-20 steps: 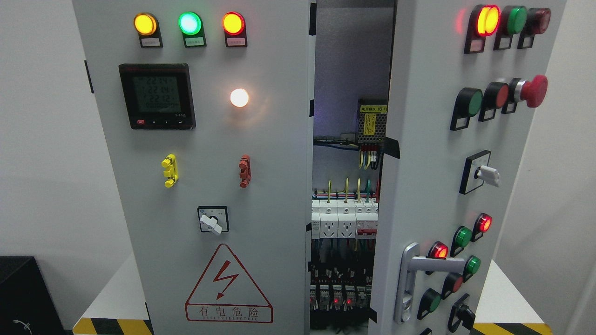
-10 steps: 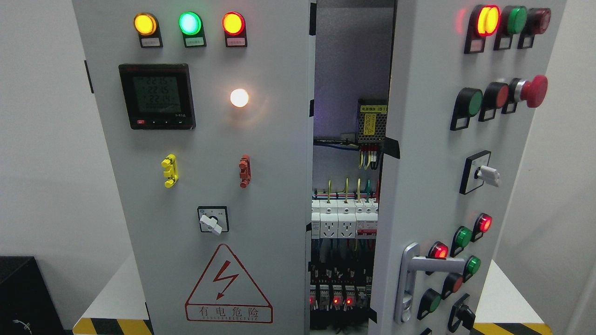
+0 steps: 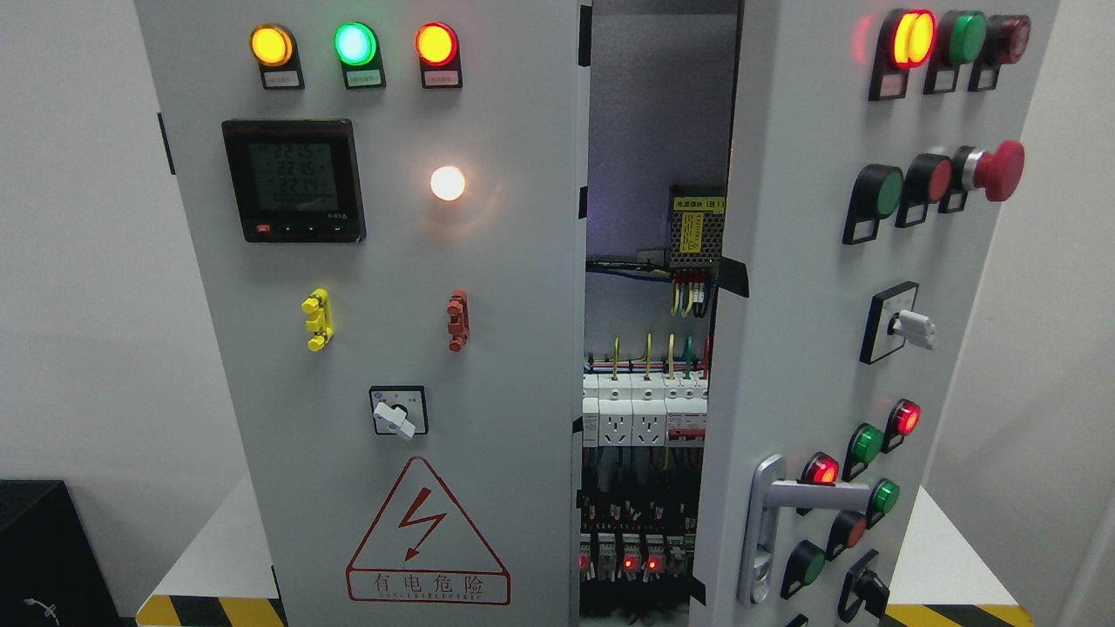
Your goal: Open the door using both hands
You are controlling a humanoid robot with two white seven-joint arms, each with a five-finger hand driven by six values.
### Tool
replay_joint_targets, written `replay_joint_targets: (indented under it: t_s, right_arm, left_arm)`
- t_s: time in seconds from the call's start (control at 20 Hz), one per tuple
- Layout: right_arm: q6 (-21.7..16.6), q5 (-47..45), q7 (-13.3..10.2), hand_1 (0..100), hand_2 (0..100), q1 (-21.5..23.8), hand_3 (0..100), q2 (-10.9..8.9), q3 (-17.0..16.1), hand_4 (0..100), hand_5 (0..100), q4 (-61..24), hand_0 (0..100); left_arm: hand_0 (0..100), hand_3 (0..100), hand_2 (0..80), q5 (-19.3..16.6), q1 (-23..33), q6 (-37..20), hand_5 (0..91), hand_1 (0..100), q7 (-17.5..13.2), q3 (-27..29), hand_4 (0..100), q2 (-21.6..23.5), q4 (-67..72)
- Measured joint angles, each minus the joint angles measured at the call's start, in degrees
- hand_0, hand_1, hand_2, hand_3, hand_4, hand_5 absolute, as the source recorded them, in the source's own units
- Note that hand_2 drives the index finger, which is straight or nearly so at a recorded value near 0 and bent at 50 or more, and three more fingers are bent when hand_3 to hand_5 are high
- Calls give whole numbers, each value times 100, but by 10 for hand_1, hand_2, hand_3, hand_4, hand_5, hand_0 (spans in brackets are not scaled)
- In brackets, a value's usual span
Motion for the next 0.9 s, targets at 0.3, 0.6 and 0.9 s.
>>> replay_joint_targets:
  t_s: [0.3, 0.6, 0.9]
  right_arm:
    - [0, -1, 0, 0, 0, 0, 0, 0, 0, 0, 0, -1, 0]
    - [0, 0, 0, 0, 0, 0, 0, -1, 0, 0, 0, -2, 0]
    - [0, 0, 0, 0, 0, 0, 0, 0, 0, 0, 0, -2, 0]
  left_arm:
    - [0, 0, 0, 933, 455, 13, 0, 0, -1198, -9, 0, 741, -1017]
    - [0, 0, 0, 4600, 1321, 42, 0, 0, -1890, -35, 0, 2850, -3209]
    - [0, 0, 0, 7346, 1705, 63, 0, 0, -3362, 411, 0, 5226, -4998]
